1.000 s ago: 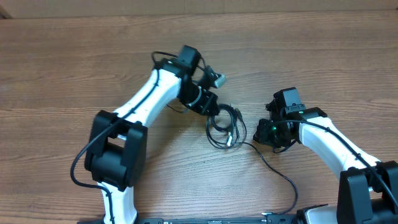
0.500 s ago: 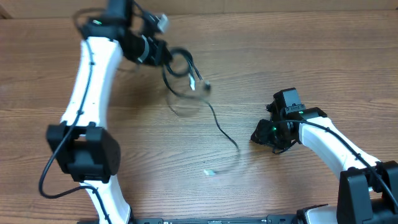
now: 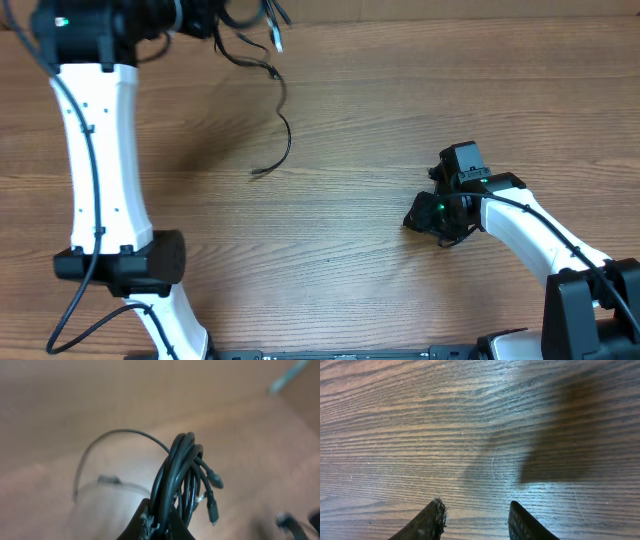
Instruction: Untangle cables
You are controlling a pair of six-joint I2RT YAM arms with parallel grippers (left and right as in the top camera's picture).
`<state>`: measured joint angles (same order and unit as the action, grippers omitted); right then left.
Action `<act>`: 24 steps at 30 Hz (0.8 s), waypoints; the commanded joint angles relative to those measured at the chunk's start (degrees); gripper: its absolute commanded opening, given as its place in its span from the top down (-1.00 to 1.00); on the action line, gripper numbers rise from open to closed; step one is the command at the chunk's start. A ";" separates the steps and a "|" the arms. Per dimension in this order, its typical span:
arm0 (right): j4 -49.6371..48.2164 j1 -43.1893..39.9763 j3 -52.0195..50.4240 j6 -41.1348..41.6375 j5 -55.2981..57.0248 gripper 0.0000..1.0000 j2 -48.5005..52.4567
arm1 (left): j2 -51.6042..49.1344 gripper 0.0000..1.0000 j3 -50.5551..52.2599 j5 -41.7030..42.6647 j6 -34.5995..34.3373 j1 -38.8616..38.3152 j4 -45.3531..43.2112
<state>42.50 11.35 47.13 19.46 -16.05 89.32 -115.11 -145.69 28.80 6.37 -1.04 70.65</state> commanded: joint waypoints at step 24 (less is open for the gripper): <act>0.94 0.31 -0.33 0.28 0.63 0.20 0.24 | -25.27 0.91 6.69 -10.38 2.71 -19.80 26.18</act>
<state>43.53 11.35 47.13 19.46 -16.05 89.32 -140.18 -139.28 18.92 10.66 -20.21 96.16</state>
